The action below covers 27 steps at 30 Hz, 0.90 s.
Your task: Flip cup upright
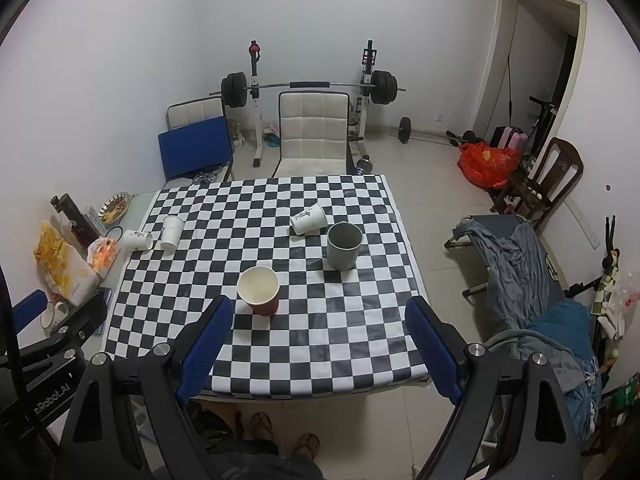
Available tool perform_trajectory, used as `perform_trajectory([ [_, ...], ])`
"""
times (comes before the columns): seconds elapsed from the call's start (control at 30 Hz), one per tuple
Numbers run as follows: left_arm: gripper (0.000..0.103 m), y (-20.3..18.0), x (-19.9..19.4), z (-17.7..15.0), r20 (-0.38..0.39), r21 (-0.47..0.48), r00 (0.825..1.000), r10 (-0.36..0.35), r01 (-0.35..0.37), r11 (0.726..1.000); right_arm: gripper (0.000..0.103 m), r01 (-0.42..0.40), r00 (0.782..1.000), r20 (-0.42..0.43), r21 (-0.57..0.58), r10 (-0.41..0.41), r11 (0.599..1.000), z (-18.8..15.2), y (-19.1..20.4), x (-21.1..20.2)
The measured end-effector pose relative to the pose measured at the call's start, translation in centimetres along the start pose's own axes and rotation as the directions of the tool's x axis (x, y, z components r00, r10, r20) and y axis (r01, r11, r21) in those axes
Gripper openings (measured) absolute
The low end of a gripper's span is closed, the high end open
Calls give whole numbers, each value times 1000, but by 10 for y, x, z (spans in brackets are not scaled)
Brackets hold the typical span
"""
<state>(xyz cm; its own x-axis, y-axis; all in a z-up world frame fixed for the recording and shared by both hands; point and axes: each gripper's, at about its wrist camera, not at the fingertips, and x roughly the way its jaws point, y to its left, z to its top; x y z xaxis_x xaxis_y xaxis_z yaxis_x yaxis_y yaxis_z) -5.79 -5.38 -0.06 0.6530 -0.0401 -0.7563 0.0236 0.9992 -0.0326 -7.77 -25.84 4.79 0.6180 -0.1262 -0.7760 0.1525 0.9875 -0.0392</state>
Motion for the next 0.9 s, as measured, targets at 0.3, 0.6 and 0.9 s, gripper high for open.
perform_trajectory([
  [0.3,91,6,-3,1,4,-6,1000,9,-9,1000,90,-5,1000,4,-6,6,1000,5,2,-6],
  [0.6,91,4,-3,0,5,-7,1000,15,-15,1000,90,-22,1000,-1,-19,22,1000,1,9,-9],
  [0.9,91,8,-5,1,11,-4,1000,11,-11,1000,90,-31,1000,-6,-18,31,999,-2,8,-7],
])
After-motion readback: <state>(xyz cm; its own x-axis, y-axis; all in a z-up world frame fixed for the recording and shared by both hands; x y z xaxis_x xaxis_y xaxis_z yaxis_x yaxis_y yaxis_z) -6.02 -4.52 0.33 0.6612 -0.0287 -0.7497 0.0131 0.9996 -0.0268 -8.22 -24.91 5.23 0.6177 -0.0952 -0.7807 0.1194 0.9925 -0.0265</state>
